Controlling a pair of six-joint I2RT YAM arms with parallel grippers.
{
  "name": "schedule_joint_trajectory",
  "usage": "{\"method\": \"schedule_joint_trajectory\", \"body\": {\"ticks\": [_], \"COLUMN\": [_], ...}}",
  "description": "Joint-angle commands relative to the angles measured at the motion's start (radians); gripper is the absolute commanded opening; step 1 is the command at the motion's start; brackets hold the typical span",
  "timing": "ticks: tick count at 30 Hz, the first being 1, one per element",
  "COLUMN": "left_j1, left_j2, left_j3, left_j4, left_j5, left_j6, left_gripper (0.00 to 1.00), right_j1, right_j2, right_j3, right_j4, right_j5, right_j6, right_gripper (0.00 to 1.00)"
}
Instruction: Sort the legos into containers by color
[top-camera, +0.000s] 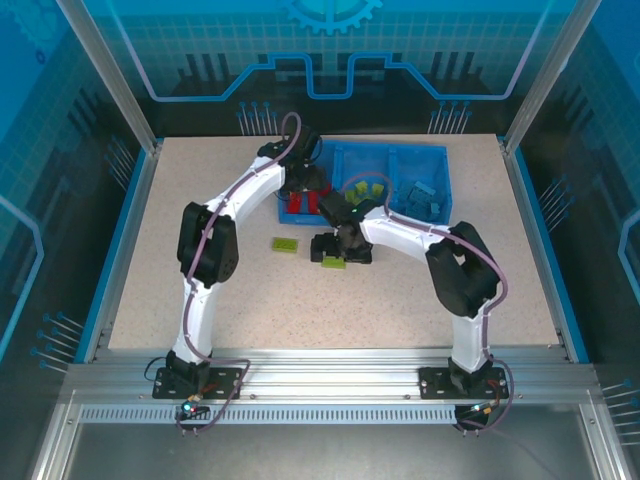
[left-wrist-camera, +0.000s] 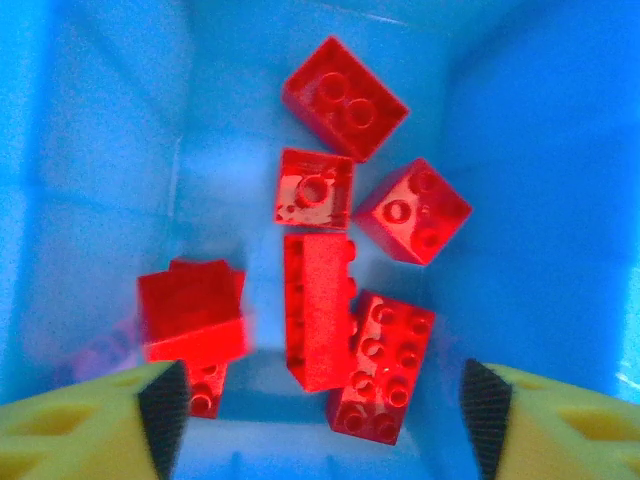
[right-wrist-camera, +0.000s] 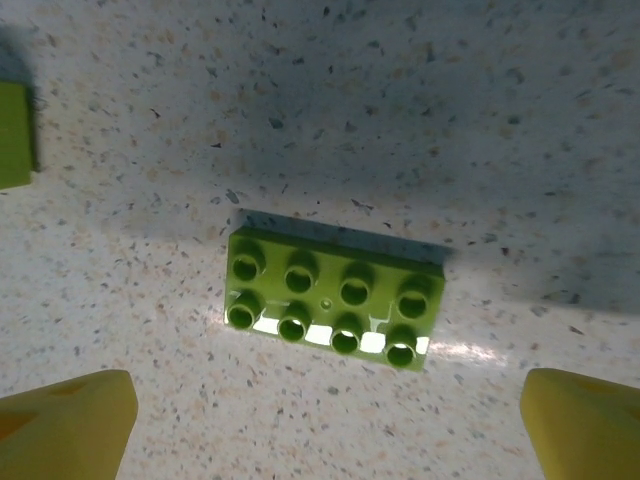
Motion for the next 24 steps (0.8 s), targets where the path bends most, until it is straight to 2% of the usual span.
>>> {"method": "schedule_joint_trajectory", "body": {"ticks": [1, 3, 13, 24], "left_j1": [0.009, 0.011, 0.045, 0.066], "left_j2": [-0.101, -0.149, -0.443, -0.592], "left_j3": [-0.065, -0.103, -0.413, -0.688], "left_j4": [0.015, 0.02, 0.071, 0.085], "left_j5": [0.014, 0.002, -0.066, -0.116], "left_j6": [-0.032, -0.038, -0.04, -0.059], "left_gripper": [0.91, 0.98, 0.99, 0.99], "right_j1": [0.015, 0.015, 0.025, 0.024], "right_j2": [0.034, 0.055, 0.176, 0.284], "right_j3": [0.033, 0.039, 0.13, 0.219], "right_j4": [-0.048, -0.048, -0.098, -0.211], "right_j5": [0.032, 0.031, 0.028, 0.103], "right_j6": [0.045, 0.047, 0.031, -0.023], "right_gripper": [1.0, 1.0, 0.95, 0.75]}}
